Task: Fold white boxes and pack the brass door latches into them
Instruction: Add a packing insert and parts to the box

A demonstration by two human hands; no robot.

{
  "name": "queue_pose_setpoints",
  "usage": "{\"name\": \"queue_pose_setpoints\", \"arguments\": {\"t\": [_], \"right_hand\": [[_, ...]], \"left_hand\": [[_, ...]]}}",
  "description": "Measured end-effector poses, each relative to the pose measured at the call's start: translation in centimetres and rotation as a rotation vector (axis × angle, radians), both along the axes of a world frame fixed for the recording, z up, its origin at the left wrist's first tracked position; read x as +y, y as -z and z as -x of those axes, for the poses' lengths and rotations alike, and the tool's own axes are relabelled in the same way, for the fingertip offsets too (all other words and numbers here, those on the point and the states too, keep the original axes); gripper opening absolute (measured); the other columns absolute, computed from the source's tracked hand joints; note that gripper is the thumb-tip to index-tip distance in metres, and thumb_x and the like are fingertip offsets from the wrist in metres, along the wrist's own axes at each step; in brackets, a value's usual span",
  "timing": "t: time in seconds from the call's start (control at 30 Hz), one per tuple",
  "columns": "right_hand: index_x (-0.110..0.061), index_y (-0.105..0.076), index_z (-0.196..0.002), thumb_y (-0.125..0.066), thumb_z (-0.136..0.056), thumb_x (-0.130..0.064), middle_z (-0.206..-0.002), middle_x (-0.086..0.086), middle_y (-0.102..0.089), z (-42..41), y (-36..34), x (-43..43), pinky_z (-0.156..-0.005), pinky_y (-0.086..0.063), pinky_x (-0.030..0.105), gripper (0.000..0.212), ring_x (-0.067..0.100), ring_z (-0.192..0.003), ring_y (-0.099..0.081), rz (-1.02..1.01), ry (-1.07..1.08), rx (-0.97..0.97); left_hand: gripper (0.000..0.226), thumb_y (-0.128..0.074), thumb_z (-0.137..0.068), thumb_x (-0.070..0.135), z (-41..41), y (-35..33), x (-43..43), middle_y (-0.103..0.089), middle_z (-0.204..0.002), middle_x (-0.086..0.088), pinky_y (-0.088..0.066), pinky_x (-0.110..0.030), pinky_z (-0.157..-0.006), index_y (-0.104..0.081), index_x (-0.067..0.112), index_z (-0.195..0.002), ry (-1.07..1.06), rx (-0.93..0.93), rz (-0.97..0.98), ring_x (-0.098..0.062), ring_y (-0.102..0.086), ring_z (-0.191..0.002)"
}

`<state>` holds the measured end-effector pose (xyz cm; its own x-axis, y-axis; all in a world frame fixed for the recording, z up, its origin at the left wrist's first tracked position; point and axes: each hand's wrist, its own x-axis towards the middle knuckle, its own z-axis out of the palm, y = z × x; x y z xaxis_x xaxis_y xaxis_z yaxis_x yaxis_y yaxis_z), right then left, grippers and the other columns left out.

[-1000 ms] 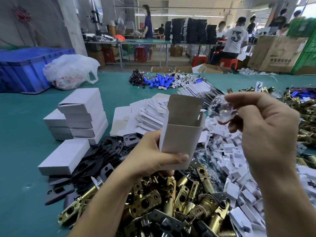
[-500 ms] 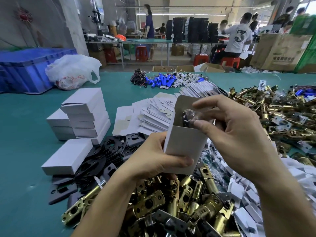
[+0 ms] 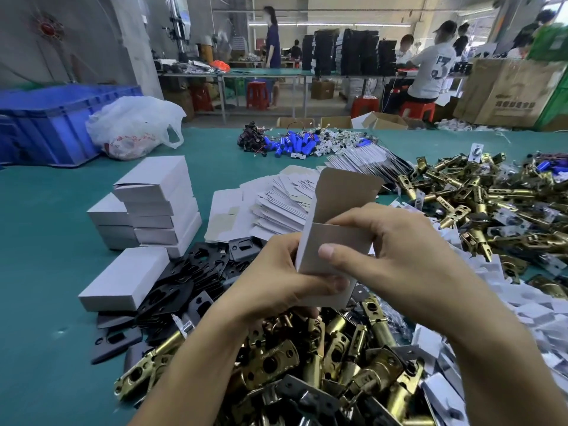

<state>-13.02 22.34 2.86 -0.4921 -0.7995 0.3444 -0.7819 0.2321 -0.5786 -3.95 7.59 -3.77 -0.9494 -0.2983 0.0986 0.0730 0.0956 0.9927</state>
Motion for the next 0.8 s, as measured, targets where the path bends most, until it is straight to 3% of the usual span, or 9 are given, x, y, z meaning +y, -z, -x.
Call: {"name": "queue_pose_setpoints", "arguments": {"t": [0.13, 0.2, 0.3, 0.37, 0.43, 0.53, 0.67, 0.73, 0.8], "right_hand": [[-0.037, -0.066, -0.09, -0.048, -0.074, -0.057, -0.089, -0.012, -0.058, 0.1, 0.0, 0.2, -0.076, -0.042, 0.031, 0.032, 0.006, -0.088, -0.051, -0.129, 0.03, 0.059], [-0.036, -0.068, -0.092, -0.05, -0.077, -0.054, -0.092, -0.014, -0.058, 0.0, 0.0, 0.2, -0.075, -0.041, 0.029, 0.029, 0.003, -0.087, -0.051, -0.091, 0.012, 0.067], [-0.033, -0.071, -0.104, -0.068, -0.084, -0.03, -0.099, -0.017, -0.062, 0.0, -0.2, 0.3, -0.065, -0.04, 0.013, 0.021, 0.0, -0.072, -0.056, 0.223, 0.0, 0.022], [-0.033, -0.069, -0.104, -0.074, -0.082, -0.021, -0.103, -0.016, -0.061, 0.3, -0.4, 0.6, -0.058, -0.042, 0.015, 0.026, 0.008, -0.061, -0.055, 0.437, 0.054, 0.026], [-0.037, -0.067, -0.105, -0.076, -0.08, -0.023, -0.107, -0.014, -0.061, 0.8, -0.3, 0.9, -0.061, -0.051, 0.023, 0.029, 0.011, -0.069, -0.06, 0.517, 0.101, -0.01], [-0.036, -0.066, -0.111, -0.075, -0.081, -0.026, -0.11, -0.009, -0.067, 1.7, 0.4, 0.8, -0.075, -0.06, 0.038, 0.033, 0.009, -0.089, -0.07, 0.504, 0.062, -0.238], [-0.032, -0.068, -0.113, -0.071, -0.084, -0.018, -0.114, -0.004, -0.067, 2.3, 1.5, 0.0, -0.086, -0.06, 0.038, 0.032, 0.011, -0.092, -0.073, 0.511, -0.049, -0.493], [-0.026, -0.068, -0.112, -0.069, -0.085, -0.016, -0.107, -0.003, -0.07, 2.5, 1.9, -0.3, -0.084, -0.06, 0.042, 0.029, 0.015, -0.089, -0.074, 0.491, -0.069, -0.54], [-0.02, -0.069, -0.108, -0.069, -0.083, -0.017, -0.1, -0.001, -0.073, 2.8, 2.2, -0.3, -0.081, -0.061, 0.04, 0.025, 0.016, -0.087, -0.074, 0.49, -0.1, -0.564]], "left_hand": [[0.023, -0.078, -0.082, 0.002, 0.0, -0.2, 0.1, -0.071, -0.081, -0.007, -0.057, -0.035, -0.055, -0.075, 0.021, -0.093, 0.022, 0.018, 0.03, -0.022, -0.069, -0.073], [0.021, -0.079, -0.081, 0.003, 0.0, -0.3, 0.2, -0.071, -0.082, -0.009, -0.056, -0.038, -0.057, -0.073, 0.015, -0.096, 0.014, 0.036, 0.023, -0.027, -0.068, -0.073], [0.033, -0.079, -0.075, 0.01, 0.0, -0.5, 0.5, -0.074, -0.088, -0.009, -0.057, -0.036, -0.055, -0.069, 0.01, -0.107, -0.009, 0.087, -0.045, -0.028, -0.072, -0.076], [0.037, -0.078, -0.075, 0.009, -0.1, -0.7, 0.7, -0.075, -0.093, -0.008, -0.058, -0.033, -0.052, -0.068, 0.011, -0.111, 0.002, 0.131, -0.122, -0.026, -0.073, -0.078], [0.036, -0.078, -0.078, 0.01, -0.2, -0.8, 0.7, -0.076, -0.098, -0.005, -0.058, -0.033, -0.052, -0.069, 0.019, -0.111, 0.009, 0.164, -0.151, -0.024, -0.075, -0.083], [0.041, -0.077, -0.082, 0.015, -0.2, -0.7, 0.9, -0.075, -0.106, 0.002, -0.06, -0.035, -0.055, -0.067, 0.038, -0.113, 0.003, 0.188, -0.127, -0.023, -0.075, -0.09], [0.087, -0.082, -0.081, 0.023, 0.1, -0.2, 0.7, -0.069, -0.124, 0.01, -0.061, -0.032, -0.077, -0.031, 0.05, -0.146, -0.05, 0.26, -0.012, -0.016, -0.071, -0.109], [0.101, -0.082, -0.079, 0.028, 0.1, 0.0, 0.6, -0.068, -0.129, 0.009, -0.061, -0.036, -0.083, -0.016, 0.071, -0.142, -0.052, 0.274, 0.015, -0.019, -0.071, -0.11], [0.1, -0.081, -0.081, 0.025, 0.1, 0.1, 0.6, -0.066, -0.131, 0.008, -0.062, -0.039, -0.08, -0.017, 0.076, -0.138, -0.03, 0.293, 0.044, -0.023, -0.071, -0.11]]}}
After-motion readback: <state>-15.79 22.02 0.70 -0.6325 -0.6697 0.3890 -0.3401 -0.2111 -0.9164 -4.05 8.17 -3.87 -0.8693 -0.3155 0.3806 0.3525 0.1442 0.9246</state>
